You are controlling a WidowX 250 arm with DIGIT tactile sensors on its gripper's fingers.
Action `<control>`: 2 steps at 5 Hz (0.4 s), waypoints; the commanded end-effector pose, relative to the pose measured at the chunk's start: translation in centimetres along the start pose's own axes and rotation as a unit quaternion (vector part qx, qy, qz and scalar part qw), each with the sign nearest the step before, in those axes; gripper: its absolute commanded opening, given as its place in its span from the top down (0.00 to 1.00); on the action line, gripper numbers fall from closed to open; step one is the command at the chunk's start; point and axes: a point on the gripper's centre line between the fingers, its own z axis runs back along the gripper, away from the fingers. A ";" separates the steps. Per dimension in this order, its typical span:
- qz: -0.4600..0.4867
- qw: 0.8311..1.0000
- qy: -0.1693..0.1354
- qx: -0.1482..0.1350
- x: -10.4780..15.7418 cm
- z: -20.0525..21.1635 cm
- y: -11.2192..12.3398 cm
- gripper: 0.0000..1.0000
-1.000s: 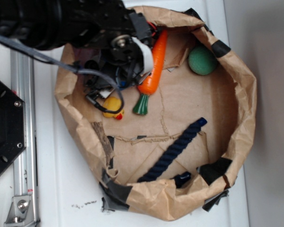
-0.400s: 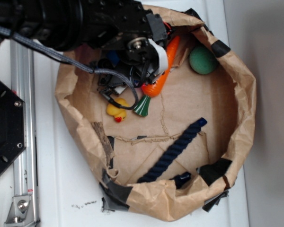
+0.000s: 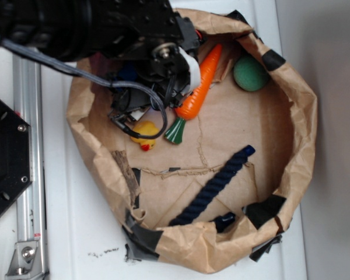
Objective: Grab the blue block.
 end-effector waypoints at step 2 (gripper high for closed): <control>0.150 0.987 -0.056 0.018 10.1 13.1 -1.0 1.00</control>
